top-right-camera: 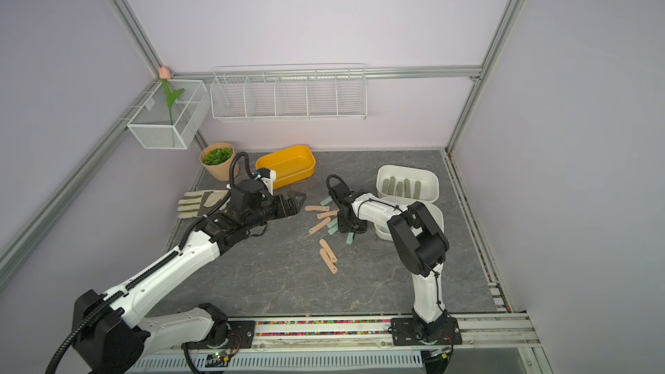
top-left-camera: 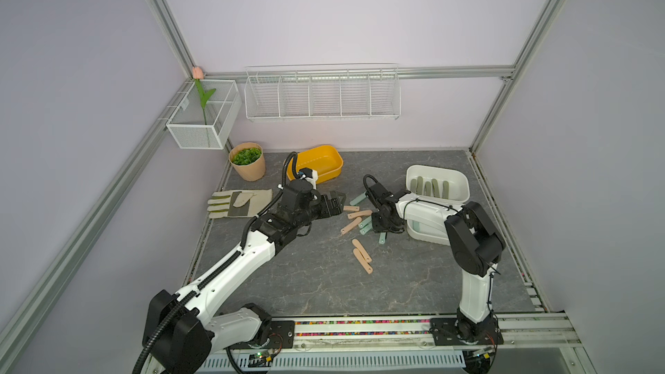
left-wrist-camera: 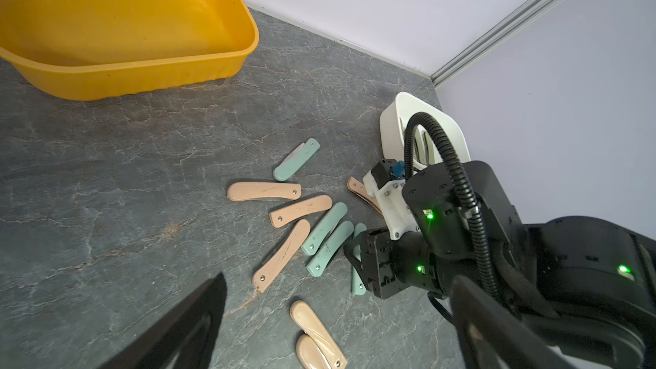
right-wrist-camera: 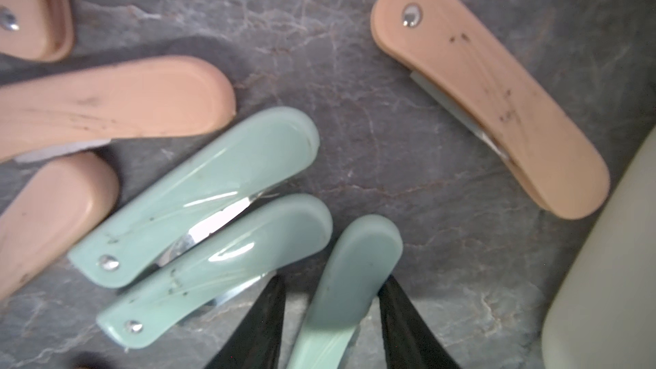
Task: Place the fruit knives into the storage box by color
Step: Pick up the fruit knife from the center of the board.
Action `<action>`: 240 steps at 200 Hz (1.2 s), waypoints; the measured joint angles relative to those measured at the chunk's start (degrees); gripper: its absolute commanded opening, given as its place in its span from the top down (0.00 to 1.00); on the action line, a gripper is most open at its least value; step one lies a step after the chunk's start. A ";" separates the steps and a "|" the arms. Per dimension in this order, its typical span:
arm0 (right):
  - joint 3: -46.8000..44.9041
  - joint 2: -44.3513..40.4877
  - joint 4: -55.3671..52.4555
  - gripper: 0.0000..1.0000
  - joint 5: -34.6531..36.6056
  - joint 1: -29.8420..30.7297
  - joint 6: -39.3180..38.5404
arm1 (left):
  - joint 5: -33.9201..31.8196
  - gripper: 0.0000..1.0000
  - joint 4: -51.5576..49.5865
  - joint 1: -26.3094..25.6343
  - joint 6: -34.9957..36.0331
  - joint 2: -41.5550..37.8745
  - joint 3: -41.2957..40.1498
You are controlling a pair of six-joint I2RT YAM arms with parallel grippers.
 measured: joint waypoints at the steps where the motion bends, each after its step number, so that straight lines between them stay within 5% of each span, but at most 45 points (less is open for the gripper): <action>1: 0.02 0.02 0.00 0.53 0.02 0.02 0.00 | 0.02 0.01 0.00 0.00 -0.04 0.00 0.00; 109: 1.09 0.90 0.24 0.70 0.07 -0.85 -0.39 | 1.03 0.01 0.59 0.00 -0.57 1.11 0.00; 240: -5.20 -5.38 2.60 0.71 -0.81 -1.11 -0.52 | 3.58 0.01 2.75 0.00 -3.43 3.43 0.04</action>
